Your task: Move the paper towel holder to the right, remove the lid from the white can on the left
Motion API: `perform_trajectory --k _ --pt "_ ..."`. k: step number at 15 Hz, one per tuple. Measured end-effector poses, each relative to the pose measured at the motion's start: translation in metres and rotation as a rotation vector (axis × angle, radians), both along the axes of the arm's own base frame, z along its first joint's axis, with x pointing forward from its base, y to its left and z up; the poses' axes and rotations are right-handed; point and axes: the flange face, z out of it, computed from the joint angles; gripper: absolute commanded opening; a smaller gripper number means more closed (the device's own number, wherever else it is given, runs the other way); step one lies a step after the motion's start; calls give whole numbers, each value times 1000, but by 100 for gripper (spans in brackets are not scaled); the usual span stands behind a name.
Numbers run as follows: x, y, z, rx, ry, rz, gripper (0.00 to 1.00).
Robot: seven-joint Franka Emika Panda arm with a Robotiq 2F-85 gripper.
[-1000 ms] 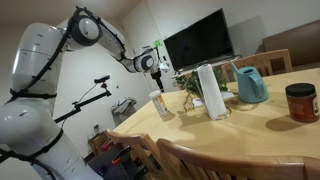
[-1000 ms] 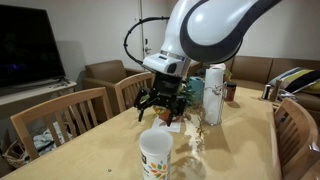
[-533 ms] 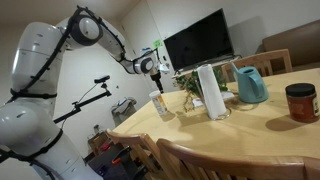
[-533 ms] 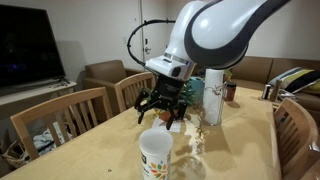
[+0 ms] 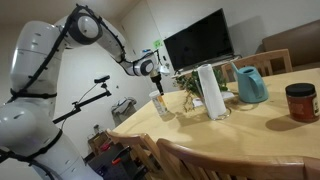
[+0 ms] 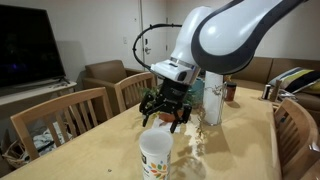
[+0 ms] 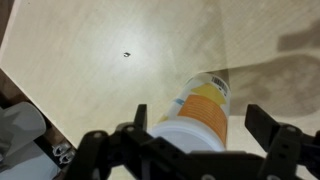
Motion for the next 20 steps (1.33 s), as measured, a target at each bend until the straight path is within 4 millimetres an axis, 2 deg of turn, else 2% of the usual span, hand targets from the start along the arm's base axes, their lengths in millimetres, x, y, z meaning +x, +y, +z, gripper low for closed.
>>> perform_trajectory --k 7,16,20 --pt "-16 10 11 21 -63 102 100" --pt "-24 -3 9 59 -79 161 100" --pt "-25 -1 11 63 -81 166 100"
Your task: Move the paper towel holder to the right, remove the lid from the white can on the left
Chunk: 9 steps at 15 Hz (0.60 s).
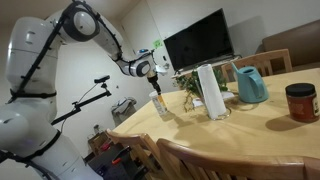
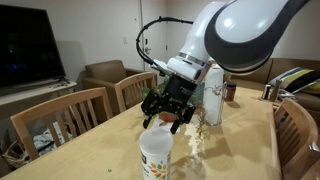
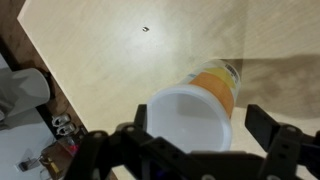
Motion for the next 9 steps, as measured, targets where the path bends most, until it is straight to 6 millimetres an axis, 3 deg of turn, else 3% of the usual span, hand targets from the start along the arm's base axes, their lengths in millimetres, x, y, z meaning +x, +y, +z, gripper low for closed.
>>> perform_trajectory --k 9 --pt "-3 7 2 6 -1 12 100"
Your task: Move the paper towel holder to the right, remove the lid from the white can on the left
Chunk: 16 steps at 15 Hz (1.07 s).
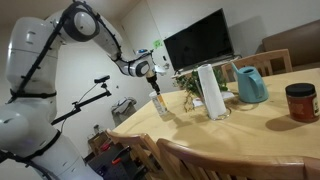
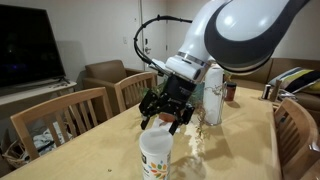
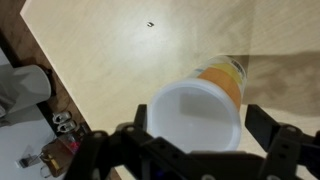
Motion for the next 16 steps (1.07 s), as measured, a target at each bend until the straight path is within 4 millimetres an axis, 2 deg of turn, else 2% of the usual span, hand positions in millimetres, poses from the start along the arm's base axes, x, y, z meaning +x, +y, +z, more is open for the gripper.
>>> perform_trajectory --k 16 --pt "-3 8 0 1 -1 13 100"
